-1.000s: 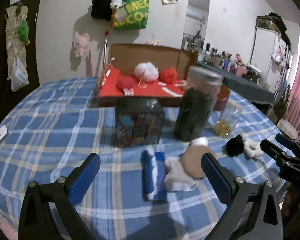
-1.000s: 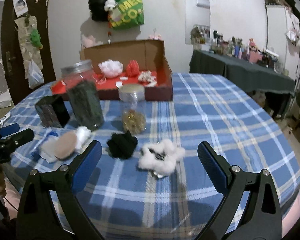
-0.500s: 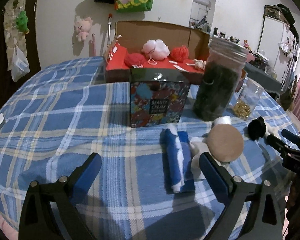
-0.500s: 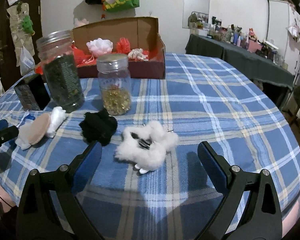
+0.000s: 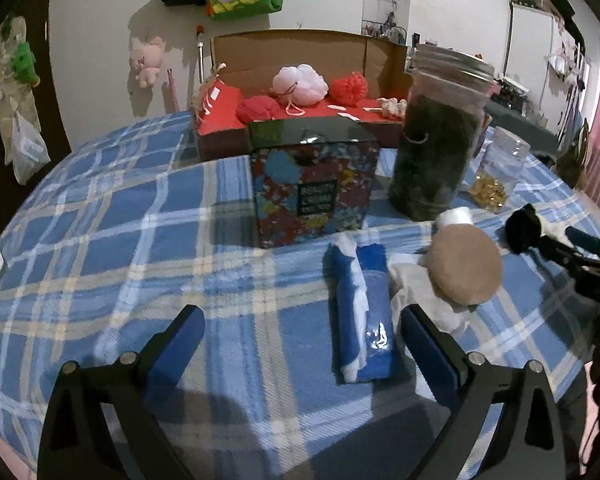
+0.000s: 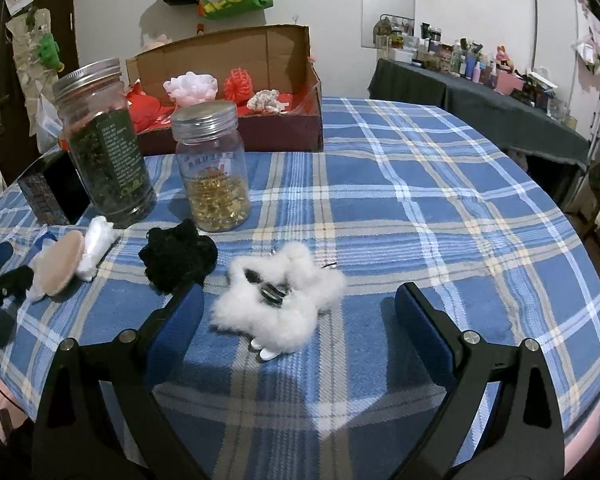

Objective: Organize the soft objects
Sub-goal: 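Move both tools over the remaining soft items on the table, then grasp the white fluffy scrunchie with the right tool while the left tool grasps the blue rolled cloth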

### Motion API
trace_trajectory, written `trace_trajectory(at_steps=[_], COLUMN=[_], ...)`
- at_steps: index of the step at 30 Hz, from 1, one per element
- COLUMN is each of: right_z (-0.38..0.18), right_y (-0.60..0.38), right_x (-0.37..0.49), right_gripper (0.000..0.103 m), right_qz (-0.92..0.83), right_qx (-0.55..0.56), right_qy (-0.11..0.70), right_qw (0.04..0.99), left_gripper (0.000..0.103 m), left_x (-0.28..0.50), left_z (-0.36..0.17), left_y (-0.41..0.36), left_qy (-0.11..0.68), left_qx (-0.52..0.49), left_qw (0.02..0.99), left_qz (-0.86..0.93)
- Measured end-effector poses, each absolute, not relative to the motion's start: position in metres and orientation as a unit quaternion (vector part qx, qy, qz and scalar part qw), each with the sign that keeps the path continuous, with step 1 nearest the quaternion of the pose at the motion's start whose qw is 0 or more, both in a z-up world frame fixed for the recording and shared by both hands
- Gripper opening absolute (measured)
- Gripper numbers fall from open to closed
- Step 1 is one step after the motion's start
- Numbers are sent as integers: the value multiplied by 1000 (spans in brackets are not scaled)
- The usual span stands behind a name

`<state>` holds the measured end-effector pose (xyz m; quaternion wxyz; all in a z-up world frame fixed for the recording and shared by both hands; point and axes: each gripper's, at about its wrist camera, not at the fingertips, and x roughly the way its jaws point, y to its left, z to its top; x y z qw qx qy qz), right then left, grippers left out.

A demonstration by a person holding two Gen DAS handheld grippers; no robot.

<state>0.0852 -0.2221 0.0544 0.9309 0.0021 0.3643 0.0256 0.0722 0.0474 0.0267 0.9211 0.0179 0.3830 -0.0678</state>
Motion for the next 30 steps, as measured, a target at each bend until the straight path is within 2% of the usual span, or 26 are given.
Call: trace_trajectory(at_steps=[11, 12, 13, 14, 15, 17, 18, 30], right_z=[55, 55, 55, 55, 54, 53, 54, 83], right_y=[-222, -221, -220, -219, -218, -217, -216, -210], right_x=[87, 87, 87, 87, 88, 87, 85, 69], right_gripper=[97, 95, 84, 76, 53, 47, 34, 34], right_qz=[35, 37, 40, 47, 56, 64, 70, 123], right_qx=[0, -4, -7, -7, -5, -6, -7, 19], right_qy=[364, 362, 360, 361, 364, 361, 357, 318], right_qw=[931, 932, 932, 931, 930, 930, 932, 940], left_gripper=[99, 94, 82, 74, 60, 37, 26, 25], left_x=[83, 84, 87, 88, 90, 92, 91, 76], left_z=[34, 33, 32, 32, 31, 29, 30, 57], left_y=[66, 65, 64, 62, 61, 56, 54, 38], left_qy=[378, 379, 380, 382, 385, 387, 382, 351], left_qx=[39, 41, 40, 39, 35, 26, 25, 2], left_qw=[924, 924, 924, 923, 921, 919, 920, 926], left_qz=[-29, -31, -34, -38, -49, -71, -78, -137])
